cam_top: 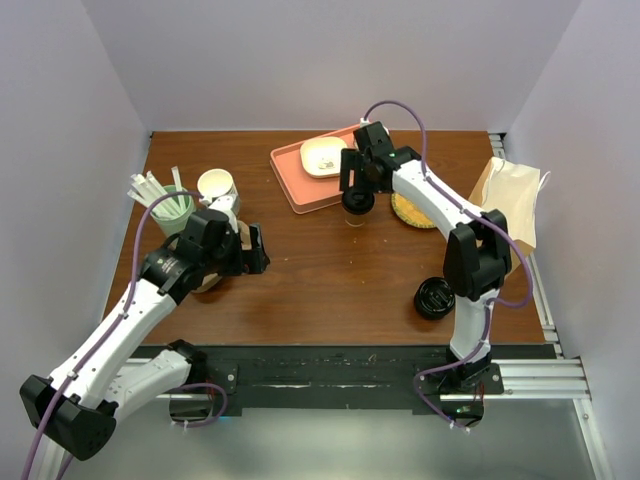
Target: Pack the takeout coffee
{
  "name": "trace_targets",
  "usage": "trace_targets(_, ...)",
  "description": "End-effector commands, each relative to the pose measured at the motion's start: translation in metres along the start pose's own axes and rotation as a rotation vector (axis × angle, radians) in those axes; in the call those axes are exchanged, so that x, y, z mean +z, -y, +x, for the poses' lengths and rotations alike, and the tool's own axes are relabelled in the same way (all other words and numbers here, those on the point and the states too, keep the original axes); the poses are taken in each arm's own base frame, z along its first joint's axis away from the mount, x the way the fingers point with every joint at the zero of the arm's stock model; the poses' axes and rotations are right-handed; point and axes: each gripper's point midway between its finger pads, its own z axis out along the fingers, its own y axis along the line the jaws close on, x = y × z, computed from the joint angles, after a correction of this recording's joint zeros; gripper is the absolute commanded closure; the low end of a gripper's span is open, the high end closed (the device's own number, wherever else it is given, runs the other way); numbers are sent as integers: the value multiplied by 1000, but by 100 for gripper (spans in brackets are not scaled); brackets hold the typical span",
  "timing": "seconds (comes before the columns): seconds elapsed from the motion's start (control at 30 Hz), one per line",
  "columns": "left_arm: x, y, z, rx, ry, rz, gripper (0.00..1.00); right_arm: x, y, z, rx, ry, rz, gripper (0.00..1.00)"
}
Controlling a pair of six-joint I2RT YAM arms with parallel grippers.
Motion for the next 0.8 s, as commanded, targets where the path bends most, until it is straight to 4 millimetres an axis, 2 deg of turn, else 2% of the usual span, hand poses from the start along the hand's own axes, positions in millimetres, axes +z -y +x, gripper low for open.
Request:
trace_targets(0.0, -6, 8, -20, -5, 56, 21, 0, -35, -8, -38, 17, 88, -30, 11)
trace_targets(0.07, -5, 7, -19, -6, 57, 19, 0, -42, -10, -44, 24, 92, -38, 11)
trace_targets(0.17, -8, 4, -26, -21, 93, -3, 0, -67, -15, -57, 39, 111, -65, 14)
trace_targets(0.2, -10, 3, -30, -29, 114, -13, 0, -89, -17, -71, 51, 153, -87, 14)
trace_targets(0.23, -13, 3, -36, -46, 139, -19, 0, -102, -16, -77, 63, 169, -89, 15)
trace_targets(0.27, -15, -3, -41, -59, 165, -51, 0, -114, -5, -75, 63, 160, -44, 15)
trace_targets(0.3, -15, -3, -43, -73, 170, -58, 0, -133, -1, -85, 66, 192, -33, 16)
trace_targets(0.33, -17, -2, -45, -73, 172, -57, 0, -151, 8, -88, 51, 212, -10, 16)
trace_targets(0.37, -16, -1, -44, -82, 159, -58, 0, -162, 28, -81, 29, 195, 81, 16)
trace_targets(0.43, -11, 4, -39, -85, 136, -26, 0, -185, 54, -80, -13, 208, 179, 16)
trace_targets(0.47, -10, 14, -34, -83, 107, 25, 0, -201, 74, -73, -24, 196, 240, 16)
trace_targets(0.53, -9, 21, -30, -90, 84, 65, 3, -210, 106, -64, -57, 179, 347, 16)
trace_targets(0.57, -11, 27, -27, -88, 70, 101, 4, -224, 124, -63, -35, 193, 379, 16)
trace_targets(0.6, -13, 31, -26, -84, 68, 125, 7, -223, 137, -56, -35, 176, 414, 16)
trace_targets(0.67, -19, 34, -27, -85, 85, 157, 8, -234, 163, -57, -13, 192, 468, 16)
trace_targets(0.73, -25, 35, -28, -89, 106, 173, 8, -232, 177, -55, -12, 173, 485, 16)
trace_targets(0.77, -31, 36, -30, -88, 129, 182, 8, -233, 191, -54, 10, 162, 511, 15)
